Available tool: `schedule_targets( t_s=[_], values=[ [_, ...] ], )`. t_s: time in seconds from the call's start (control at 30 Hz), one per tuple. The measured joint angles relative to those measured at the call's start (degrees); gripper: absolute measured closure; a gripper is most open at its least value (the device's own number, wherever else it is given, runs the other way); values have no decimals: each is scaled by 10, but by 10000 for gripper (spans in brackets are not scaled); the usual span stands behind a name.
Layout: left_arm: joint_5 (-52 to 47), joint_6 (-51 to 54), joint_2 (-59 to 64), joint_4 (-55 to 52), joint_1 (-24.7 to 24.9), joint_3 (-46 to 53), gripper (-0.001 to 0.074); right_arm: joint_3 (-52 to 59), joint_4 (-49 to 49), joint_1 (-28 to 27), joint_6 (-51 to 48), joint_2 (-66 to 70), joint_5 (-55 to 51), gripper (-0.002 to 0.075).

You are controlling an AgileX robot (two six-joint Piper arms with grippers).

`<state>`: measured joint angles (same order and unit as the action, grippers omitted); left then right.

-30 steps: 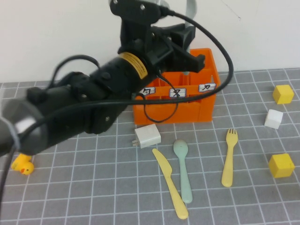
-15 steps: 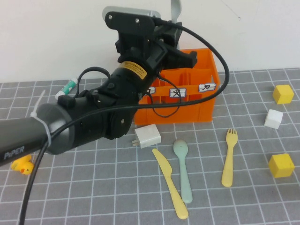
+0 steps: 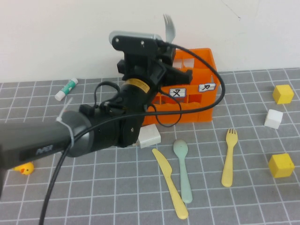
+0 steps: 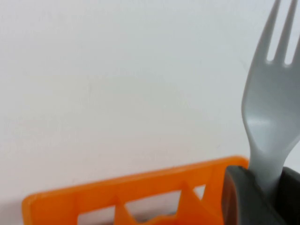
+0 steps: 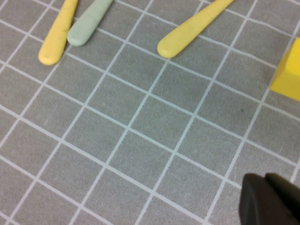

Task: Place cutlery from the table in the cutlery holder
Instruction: Place the fork on the box, then pick up the knife

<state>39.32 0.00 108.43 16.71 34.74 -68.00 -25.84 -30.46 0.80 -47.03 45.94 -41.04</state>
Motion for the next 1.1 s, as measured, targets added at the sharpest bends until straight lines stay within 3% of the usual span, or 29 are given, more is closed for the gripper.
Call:
schedule_targets(
  t_s=[0.3,0.53,0.67,0.8,0.97,1.1],
  values=[
    [-9,13,20,10,0,0,622,0,0,0,-1,0,0,729],
    [-8,22,20,11,0,0,425,0,-8,0,-6,0,0,729],
    [-18,47,10,12,0,0,399,0,-18,0,-14,0,0,729],
    [-50,111,-32,12,0,0,449,0,-20,0,-21,0,0,729],
    [-91,210,-124,51,0,0,650,0,-28,0,-51,0,0,729],
    [-174,244,-200,125,0,0,718,0,-36,0,-91,0,-1,729]
  ],
)
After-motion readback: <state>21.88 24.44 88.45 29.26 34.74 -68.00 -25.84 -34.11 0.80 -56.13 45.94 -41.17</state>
